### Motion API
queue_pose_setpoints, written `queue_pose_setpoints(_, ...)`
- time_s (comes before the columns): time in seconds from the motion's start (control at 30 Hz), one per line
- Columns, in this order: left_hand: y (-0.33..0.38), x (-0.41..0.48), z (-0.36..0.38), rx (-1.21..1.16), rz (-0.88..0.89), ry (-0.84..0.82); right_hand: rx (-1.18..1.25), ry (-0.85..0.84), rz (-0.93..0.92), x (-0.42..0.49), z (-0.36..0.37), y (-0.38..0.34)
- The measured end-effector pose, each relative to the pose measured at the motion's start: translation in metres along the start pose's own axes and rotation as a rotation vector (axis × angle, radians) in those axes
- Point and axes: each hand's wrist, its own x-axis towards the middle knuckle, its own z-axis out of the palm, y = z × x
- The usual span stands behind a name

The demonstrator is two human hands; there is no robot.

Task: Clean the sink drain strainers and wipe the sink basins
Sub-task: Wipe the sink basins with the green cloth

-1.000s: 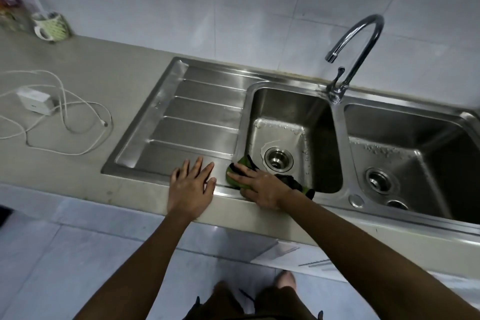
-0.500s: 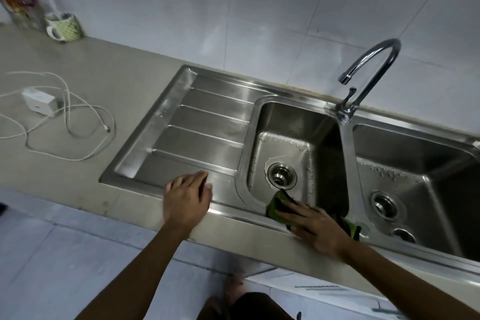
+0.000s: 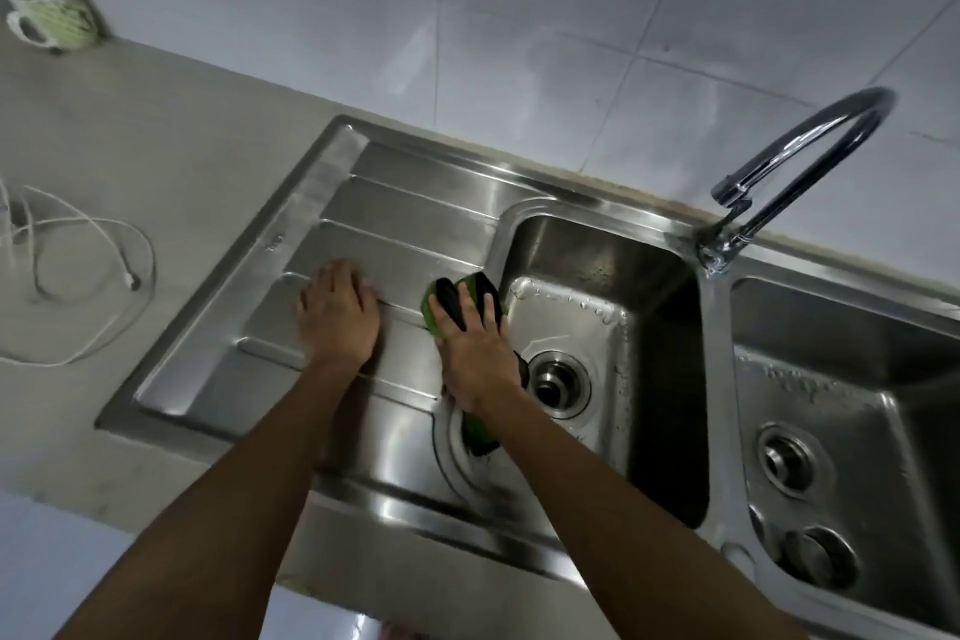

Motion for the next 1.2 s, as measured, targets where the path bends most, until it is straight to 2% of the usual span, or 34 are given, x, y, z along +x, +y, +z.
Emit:
queue_pose_setpoints(0.13, 0.027, 0.015, 0.028, 0.102, -0.126, -0.162, 0.002, -0.006, 0.051, 0.057, -0.024, 0.021)
queue_pose_setpoints(0.23, 0.031, 0.017, 0.039, 0.209, -0.155, -0.168, 0.003, 0.002, 0.067, 0.098, -0.042, 0.038)
queue_pose_setpoints(0.43, 0.027, 0.015, 0.04, 0.26, -0.152, -0.149, -0.054, 0.027, 0.088, 0.146, -0.066, 0.081)
queue_pose_setpoints(0.63, 0.029, 0.017, 0.035, 0.251, -0.151, -0.139, -0.079, 0.121, 0.295, 0.115, -0.074, 0.165)
queue_pose_setpoints(0.8, 0.031, 0.017, 0.033, 0.238, -0.163, -0.141, -0.085, 0.097, 0.531, 0.06, -0.093, 0.238)
queue_pose_setpoints(1.0, 0.03, 0.014, 0.035, 0.222, -0.159, -0.121, 0.224, 0.209, 0.442, 0.028, -0.098, 0.228)
queue_pose_setpoints(1.1, 0.03, 0.015, 0.037, 0.24, -0.158, -0.123, 0.498, 0.145, 0.501, 0.003, -0.077, 0.215)
queue_pose_setpoints(1.2, 0.03, 0.016, 0.039, 0.234, -0.164, -0.11, 0.544, 0.034, 0.587, -0.018, -0.053, 0.21)
